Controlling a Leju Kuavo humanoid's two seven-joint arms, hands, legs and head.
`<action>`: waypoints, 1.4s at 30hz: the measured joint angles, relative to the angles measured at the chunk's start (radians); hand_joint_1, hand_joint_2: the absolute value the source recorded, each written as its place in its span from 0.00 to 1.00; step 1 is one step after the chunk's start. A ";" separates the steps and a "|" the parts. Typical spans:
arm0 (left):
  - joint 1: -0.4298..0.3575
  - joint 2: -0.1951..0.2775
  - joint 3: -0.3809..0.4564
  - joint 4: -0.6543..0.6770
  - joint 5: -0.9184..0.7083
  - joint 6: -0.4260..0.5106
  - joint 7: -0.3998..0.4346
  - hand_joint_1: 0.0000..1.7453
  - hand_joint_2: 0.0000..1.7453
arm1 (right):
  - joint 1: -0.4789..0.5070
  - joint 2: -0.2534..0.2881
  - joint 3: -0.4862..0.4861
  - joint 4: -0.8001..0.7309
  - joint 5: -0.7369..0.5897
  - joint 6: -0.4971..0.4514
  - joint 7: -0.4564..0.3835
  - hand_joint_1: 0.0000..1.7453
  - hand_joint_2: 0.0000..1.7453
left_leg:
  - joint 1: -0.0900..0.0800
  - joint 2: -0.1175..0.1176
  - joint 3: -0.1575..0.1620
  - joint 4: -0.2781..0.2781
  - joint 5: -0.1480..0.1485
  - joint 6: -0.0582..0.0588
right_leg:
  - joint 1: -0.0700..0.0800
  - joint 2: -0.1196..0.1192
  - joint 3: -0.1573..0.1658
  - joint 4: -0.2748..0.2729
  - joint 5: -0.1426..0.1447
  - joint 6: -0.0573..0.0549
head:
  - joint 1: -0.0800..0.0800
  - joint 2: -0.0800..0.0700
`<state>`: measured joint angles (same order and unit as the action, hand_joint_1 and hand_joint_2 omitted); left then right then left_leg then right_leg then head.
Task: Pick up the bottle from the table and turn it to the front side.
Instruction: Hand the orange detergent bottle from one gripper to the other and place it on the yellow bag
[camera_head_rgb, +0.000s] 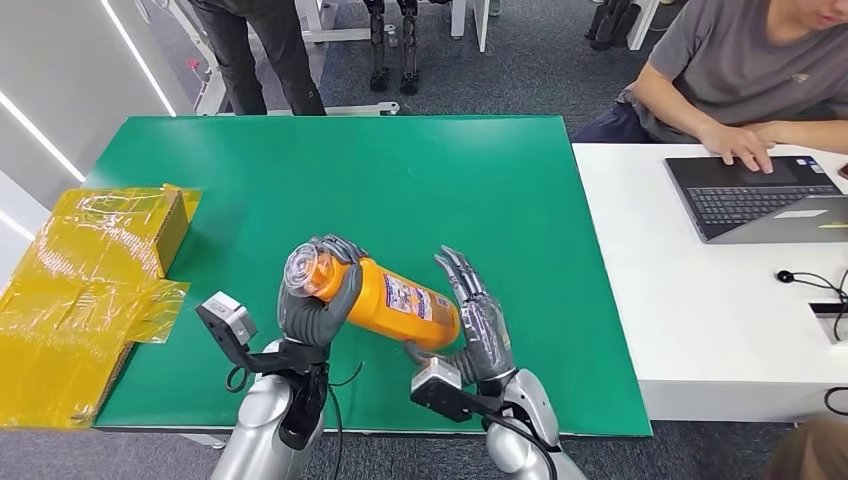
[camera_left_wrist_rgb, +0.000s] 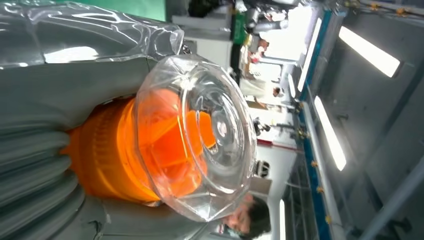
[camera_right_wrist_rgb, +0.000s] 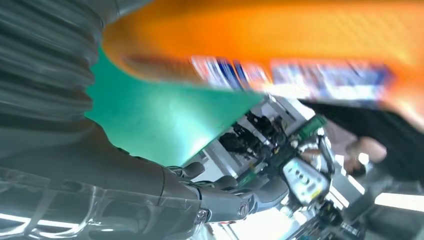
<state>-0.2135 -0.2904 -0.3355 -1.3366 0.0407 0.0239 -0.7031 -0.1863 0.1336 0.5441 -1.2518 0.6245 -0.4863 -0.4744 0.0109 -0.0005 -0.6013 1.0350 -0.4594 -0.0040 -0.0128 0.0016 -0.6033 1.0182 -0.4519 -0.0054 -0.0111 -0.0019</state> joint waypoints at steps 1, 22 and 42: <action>0.000 0.001 0.001 -0.004 -0.002 0.023 0.000 1.00 1.00 | 0.010 0.004 0.000 -0.020 -0.021 -0.010 -0.004 0.00 1.00 | 0.000 0.000 0.000 0.000 0.000 0.000 | 0.000 0.000 0.000 0.000 0.000 0.000 | 0.000 0.000; -0.088 0.192 0.036 -0.042 -0.568 0.452 0.038 1.00 1.00 | 0.126 0.006 0.046 -0.295 -0.206 -0.029 -0.100 0.00 1.00 | 0.000 0.001 0.000 0.000 0.000 0.000 | 0.000 0.001 0.000 0.001 0.000 0.000 | 0.000 0.000; -0.249 0.601 0.128 0.050 -1.342 0.620 0.263 1.00 1.00 | 0.141 -0.039 0.070 -0.306 -0.298 -0.057 -0.171 0.00 1.00 | 0.000 0.001 0.001 -0.001 0.001 -0.001 | 0.000 0.002 0.000 0.001 0.000 -0.001 | 0.000 0.000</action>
<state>-0.4627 0.3103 -0.2080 -1.2867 -1.3017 0.6442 -0.4402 -0.0457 0.0948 0.6136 -1.5578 0.3262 -0.5434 -0.6459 0.0113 0.0009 -0.6003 1.0343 -0.4584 -0.0053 -0.0124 0.0036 -0.6037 1.0194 -0.4522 -0.0066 -0.0106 -0.0019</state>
